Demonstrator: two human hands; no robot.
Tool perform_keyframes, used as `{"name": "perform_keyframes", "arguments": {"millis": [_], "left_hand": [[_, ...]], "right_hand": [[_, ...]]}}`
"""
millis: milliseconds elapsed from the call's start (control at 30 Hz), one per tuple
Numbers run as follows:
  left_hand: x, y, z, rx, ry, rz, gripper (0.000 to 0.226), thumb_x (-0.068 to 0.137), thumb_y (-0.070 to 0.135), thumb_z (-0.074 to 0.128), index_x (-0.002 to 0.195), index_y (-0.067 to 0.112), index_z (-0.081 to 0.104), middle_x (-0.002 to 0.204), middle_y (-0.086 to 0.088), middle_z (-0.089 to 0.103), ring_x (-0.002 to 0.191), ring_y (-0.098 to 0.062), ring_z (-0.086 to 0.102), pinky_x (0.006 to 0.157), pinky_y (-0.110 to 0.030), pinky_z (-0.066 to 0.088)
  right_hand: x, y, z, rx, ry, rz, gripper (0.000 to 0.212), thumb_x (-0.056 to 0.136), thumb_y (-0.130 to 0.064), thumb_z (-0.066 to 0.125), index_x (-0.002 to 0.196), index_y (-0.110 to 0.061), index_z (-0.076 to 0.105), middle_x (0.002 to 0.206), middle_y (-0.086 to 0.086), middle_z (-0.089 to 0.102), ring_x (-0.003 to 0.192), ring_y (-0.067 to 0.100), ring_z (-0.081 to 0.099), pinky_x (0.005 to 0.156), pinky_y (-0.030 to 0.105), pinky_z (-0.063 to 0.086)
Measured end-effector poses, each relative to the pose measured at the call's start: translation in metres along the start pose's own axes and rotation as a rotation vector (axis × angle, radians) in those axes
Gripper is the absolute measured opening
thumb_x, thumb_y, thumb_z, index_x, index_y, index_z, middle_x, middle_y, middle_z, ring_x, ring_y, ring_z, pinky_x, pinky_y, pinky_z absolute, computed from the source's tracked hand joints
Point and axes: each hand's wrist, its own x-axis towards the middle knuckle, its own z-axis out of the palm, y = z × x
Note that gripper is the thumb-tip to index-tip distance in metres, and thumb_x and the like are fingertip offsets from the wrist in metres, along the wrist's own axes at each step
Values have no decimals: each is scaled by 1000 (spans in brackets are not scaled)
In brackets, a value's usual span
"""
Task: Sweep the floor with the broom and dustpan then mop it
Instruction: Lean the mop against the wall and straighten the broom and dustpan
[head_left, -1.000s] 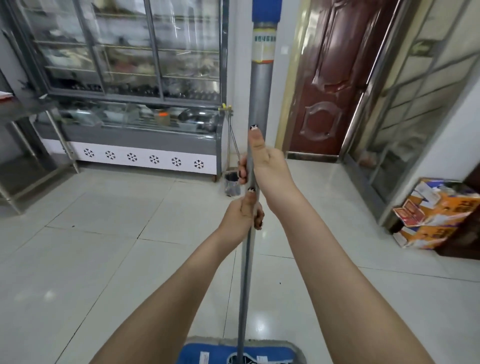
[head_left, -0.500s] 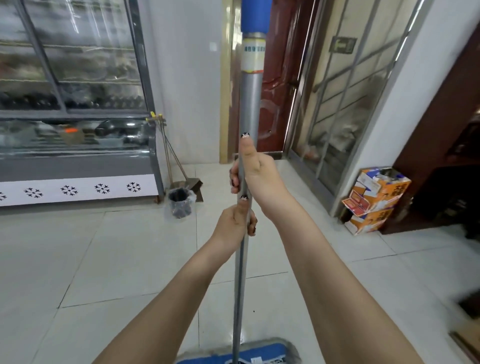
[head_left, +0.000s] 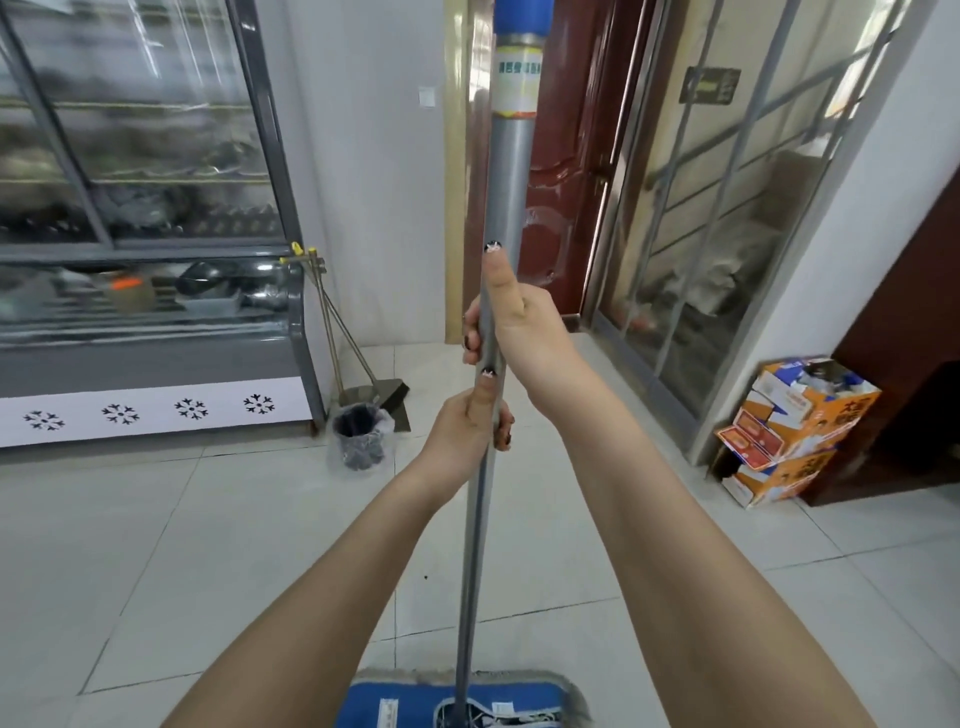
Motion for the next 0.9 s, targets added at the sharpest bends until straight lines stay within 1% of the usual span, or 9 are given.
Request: {"name": "perform_keyframes", "arguments": {"millis": [133, 200, 300, 400, 467, 600, 733, 833, 900], "left_hand": [[65, -13, -6, 27, 5, -21, 63, 81, 63, 20, 61, 10, 48, 57, -4, 51, 53, -10, 51, 60, -10, 44], [98, -18, -7, 25, 31, -26, 60, 89, 55, 19, 62, 9, 47, 58, -6, 50, 54, -12, 49, 63, -17, 45], [138, -23, -10, 30, 40, -21, 59, 92, 52, 19, 63, 8, 47, 59, -8, 50, 56, -16, 48, 67, -24, 43], [171, -29, -14, 41, 41, -14, 65, 85, 63, 19, 64, 8, 47, 59, -6, 50, 57, -14, 49, 63, -13, 44], [195, -33, -17, 45, 47, -9, 70, 87, 67, 18, 63, 8, 48, 57, -3, 51, 54, -10, 50, 59, -9, 43], [246, -45, -23, 32, 25, -11, 70, 86, 68, 21, 63, 8, 48, 58, -5, 51, 47, -2, 49, 57, -10, 44], [306, -65, -32, 33, 4, -14, 63, 82, 61, 21, 62, 8, 48, 57, -4, 51, 48, -4, 50, 63, -18, 47], [356, -85, -43, 43, 1, -12, 63, 83, 62, 21, 60, 10, 49, 54, -2, 52, 46, -3, 50, 58, -12, 47], [390, -95, -52, 57, 21, -34, 69, 87, 68, 21, 58, 11, 48, 53, 0, 52, 43, -1, 50, 56, -12, 47]], "right_hand": [[71, 21, -10, 7, -17, 47, 59, 92, -58, 37, 60, -10, 50, 46, -1, 52, 40, 11, 53, 52, 26, 47], [104, 31, -14, 9, -24, 48, 58, 92, -58, 38, 60, -10, 50, 49, 1, 52, 43, 13, 53, 52, 25, 48], [145, 38, -19, 11, -50, 33, 58, 92, -56, 38, 61, -9, 51, 52, 3, 53, 44, 14, 53, 51, 23, 49], [179, 43, -23, 24, -61, 28, 57, 93, -55, 37, 62, -9, 51, 53, 4, 52, 45, 14, 53, 49, 20, 50], [201, 47, -25, 38, -72, 28, 57, 93, -54, 36, 63, -8, 50, 54, 5, 52, 45, 15, 53, 48, 19, 50], [249, 57, -31, 58, -79, 27, 57, 93, -55, 37, 64, -8, 50, 54, 5, 52, 44, 12, 54, 48, 18, 51], [307, 76, -33, 39, -79, 25, 59, 92, -58, 36, 65, -8, 51, 52, 1, 53, 43, 11, 55, 50, 21, 52], [357, 95, -28, 25, -66, 34, 59, 91, -59, 37, 65, -9, 51, 50, -1, 53, 43, 9, 55, 47, 20, 50], [390, 105, -24, 14, -66, 49, 58, 92, -58, 37, 66, -8, 51, 54, 2, 52, 45, 9, 54, 47, 20, 49]]}}
